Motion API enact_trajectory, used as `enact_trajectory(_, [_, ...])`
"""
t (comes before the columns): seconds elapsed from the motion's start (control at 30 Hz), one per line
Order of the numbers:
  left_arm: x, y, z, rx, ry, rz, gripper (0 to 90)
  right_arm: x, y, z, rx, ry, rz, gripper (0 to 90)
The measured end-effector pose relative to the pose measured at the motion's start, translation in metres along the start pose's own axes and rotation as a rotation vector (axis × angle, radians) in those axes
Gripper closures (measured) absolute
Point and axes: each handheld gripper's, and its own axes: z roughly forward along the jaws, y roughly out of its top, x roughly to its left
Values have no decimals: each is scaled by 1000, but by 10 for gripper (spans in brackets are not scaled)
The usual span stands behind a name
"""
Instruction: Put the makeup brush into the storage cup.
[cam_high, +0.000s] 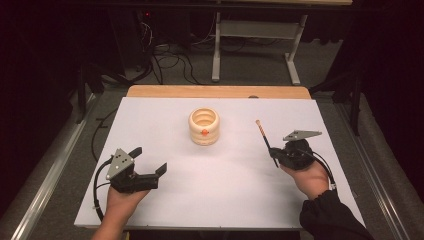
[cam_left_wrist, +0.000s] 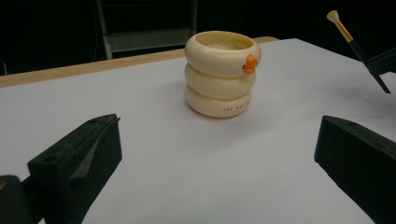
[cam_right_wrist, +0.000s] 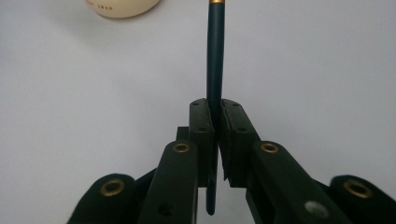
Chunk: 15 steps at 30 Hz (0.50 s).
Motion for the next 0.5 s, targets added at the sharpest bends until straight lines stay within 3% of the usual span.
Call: enact_trajectory(0.5, [2,-6,4,5,-5,-24,15,0,-23,6,-154,14,79,865])
